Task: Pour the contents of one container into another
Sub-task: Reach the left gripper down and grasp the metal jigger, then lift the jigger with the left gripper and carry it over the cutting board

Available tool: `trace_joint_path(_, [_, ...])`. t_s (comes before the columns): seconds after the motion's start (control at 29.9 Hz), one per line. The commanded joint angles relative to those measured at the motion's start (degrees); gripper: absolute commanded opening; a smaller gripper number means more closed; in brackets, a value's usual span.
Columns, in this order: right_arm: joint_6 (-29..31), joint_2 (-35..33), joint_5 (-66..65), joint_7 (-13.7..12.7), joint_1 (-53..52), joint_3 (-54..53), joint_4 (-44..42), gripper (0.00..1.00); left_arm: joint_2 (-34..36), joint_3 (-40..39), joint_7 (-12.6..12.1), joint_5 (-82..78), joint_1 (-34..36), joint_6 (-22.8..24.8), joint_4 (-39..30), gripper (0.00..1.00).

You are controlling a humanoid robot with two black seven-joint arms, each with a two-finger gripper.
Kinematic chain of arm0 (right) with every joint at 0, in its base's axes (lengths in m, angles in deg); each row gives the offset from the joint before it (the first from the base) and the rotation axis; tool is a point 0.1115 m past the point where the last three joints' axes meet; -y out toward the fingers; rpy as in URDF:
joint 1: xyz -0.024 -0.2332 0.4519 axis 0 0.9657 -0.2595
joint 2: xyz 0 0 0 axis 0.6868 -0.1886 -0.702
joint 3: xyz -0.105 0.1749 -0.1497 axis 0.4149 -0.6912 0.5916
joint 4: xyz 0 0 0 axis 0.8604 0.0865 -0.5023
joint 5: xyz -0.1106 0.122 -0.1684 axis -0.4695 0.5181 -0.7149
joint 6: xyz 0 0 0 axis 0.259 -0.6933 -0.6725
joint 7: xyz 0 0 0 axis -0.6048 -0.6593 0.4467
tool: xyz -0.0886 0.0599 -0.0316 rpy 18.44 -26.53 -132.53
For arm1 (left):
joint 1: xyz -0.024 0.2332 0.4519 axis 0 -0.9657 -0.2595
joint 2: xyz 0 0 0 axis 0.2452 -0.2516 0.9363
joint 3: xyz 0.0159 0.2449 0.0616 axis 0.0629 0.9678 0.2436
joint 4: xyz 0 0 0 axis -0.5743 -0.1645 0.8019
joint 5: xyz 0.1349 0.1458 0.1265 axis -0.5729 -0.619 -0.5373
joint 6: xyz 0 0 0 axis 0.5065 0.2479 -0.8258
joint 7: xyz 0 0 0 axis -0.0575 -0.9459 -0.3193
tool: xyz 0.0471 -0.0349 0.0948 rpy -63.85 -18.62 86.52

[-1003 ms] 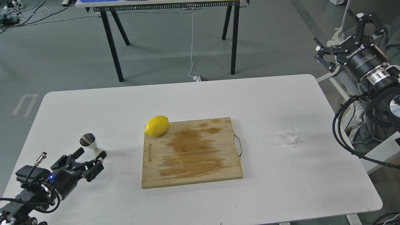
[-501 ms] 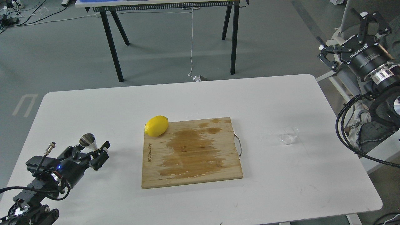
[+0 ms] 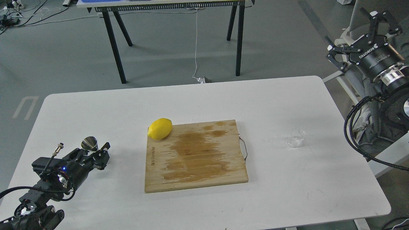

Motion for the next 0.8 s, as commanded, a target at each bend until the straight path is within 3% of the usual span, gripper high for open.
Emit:
trace_joint_path(0.0, [0.00, -0.01, -0.02, 0.00, 0.01, 0.00, -0.09, 0.99, 0.15, 0.07, -0.01, 0.67, 0.03, 0.00, -0.03, 0.05])
trace_joint_path(0.43, [0.00, 0.35, -0.02, 0.00, 0.19, -0.17, -0.44, 0.99, 1.30, -0.10, -0.01, 0.67, 3.36, 0.00, -3.45, 0.04])
trace_joint_path(0.6, [0.00, 0.43, -0.02, 0.00, -0.69, -0.87, -1.84, 0.99, 4.81, -0.11, -0.01, 0.67, 8.98, 0.00, -14.42, 0.04])
trace_joint_path(0.77, [0.00, 0.43, -0.02, 0.00, -1.66, -0.09, -4.74, 0.99, 3.24, -0.11, -0.01, 0.05, 13.12, 0.00, -28.40, 0.05])
